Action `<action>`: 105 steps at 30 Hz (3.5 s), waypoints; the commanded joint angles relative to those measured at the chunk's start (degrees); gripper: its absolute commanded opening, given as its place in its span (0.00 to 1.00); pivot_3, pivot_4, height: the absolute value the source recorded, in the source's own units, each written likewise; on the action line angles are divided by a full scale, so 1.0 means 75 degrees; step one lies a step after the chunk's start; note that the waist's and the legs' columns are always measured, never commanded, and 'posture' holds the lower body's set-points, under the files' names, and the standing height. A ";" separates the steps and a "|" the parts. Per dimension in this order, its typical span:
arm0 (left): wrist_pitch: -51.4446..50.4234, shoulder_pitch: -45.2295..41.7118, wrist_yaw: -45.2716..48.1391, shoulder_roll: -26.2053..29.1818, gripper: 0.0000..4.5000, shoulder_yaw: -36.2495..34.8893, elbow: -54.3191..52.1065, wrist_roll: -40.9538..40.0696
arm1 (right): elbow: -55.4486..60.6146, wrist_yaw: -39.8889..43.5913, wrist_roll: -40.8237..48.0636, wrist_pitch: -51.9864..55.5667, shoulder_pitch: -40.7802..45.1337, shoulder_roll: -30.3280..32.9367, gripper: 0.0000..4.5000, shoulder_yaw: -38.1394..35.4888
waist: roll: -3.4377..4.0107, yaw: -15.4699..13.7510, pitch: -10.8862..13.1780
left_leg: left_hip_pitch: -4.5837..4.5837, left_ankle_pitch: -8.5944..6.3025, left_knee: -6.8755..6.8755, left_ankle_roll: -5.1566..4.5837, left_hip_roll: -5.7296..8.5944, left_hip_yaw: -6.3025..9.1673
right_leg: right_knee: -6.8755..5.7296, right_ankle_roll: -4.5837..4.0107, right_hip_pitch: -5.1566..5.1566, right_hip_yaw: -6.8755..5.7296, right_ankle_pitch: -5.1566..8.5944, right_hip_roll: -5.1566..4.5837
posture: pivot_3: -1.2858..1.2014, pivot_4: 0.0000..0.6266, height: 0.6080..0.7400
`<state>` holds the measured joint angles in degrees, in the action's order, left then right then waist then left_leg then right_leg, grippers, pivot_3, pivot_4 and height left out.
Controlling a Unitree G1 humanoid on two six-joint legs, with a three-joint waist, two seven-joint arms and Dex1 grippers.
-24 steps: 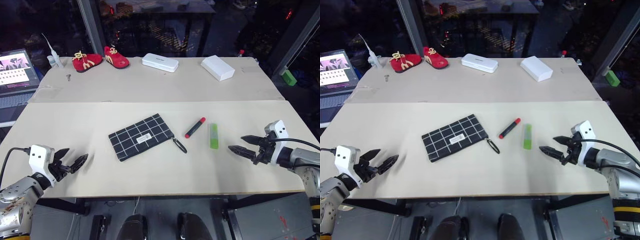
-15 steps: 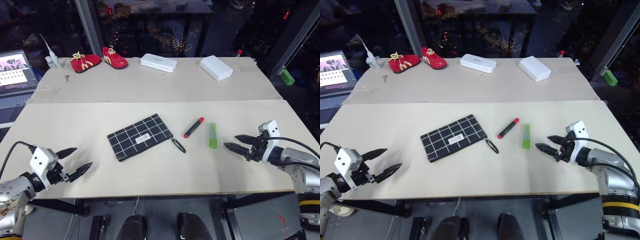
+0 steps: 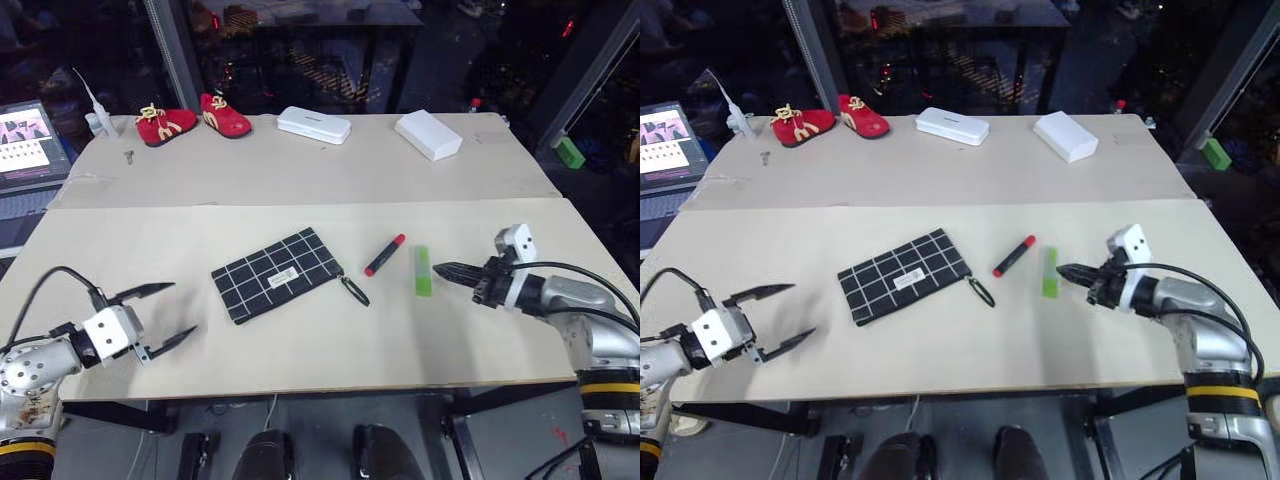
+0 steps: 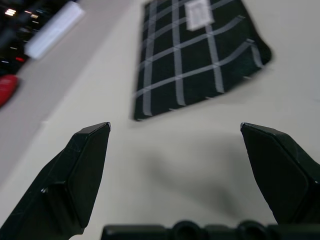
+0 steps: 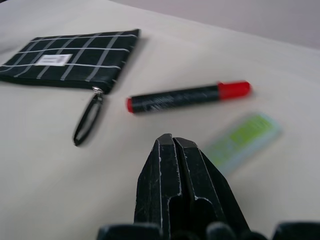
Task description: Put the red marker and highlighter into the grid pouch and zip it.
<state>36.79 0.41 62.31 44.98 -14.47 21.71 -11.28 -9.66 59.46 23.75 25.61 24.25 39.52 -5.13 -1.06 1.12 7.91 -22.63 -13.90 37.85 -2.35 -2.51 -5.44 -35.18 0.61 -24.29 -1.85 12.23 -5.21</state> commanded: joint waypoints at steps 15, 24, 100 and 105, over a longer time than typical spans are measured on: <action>0.0194 -0.0845 -0.0232 -0.0112 1.00 0.1017 -0.0023 0.0124 | -0.2586 -0.1479 -0.2798 -0.1248 0.3259 -0.3001 0.01 0.3121 | 0.0001 -0.0051 0.0000 | -0.0040 0.0005 0.0004 0.0023 -0.0001 -0.0034 | -0.0081 -0.0011 -0.0042 -0.0059 0.0000 -0.0007 | 0.52 0.24 1.00; 0.0257 -0.0840 -0.0084 -0.0018 1.00 0.1193 0.0066 0.0047 | -0.3886 -0.1288 -0.4108 -0.2293 0.3468 -0.3015 0.01 0.4004 | 0.0002 -0.0012 0.0000 | -0.0020 0.0008 0.0004 0.0030 -0.0009 -0.0059 | -0.0084 -0.0012 -0.0046 -0.0060 0.0002 -0.0006 | 0.52 0.24 1.00; -0.0507 -0.2214 -0.2463 -0.1902 0.00 0.2099 -0.0391 0.0210 | -0.0134 -0.2569 -0.1444 0.2249 0.2329 -0.2361 0.86 0.1285 | -0.0005 -0.0050 -0.0003 | -0.0054 0.0002 0.0007 0.0057 -0.0017 -0.0017 | -0.0085 -0.0025 -0.0087 -0.0062 0.0004 0.0004 | 0.52 0.24 1.00; -0.0579 -0.2146 -0.2493 -0.2007 0.00 0.2097 -0.0496 0.0257 | -0.0794 -0.2607 -0.1590 0.1939 0.2624 -0.2690 0.86 0.1552 | -0.0005 -0.0047 -0.0003 | -0.0059 0.0003 0.0008 0.0057 -0.0017 -0.0016 | -0.0084 -0.0025 -0.0095 -0.0065 0.0004 0.0006 | 0.52 0.24 1.00</action>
<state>32.28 -15.35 44.33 30.22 2.15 20.21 -8.85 -14.68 40.01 12.18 41.94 42.78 20.07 6.13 -1.10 0.77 7.88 -23.06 -13.88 37.91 -1.92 -2.64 -5.57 -35.81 0.42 -25.00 -2.33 12.26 -5.15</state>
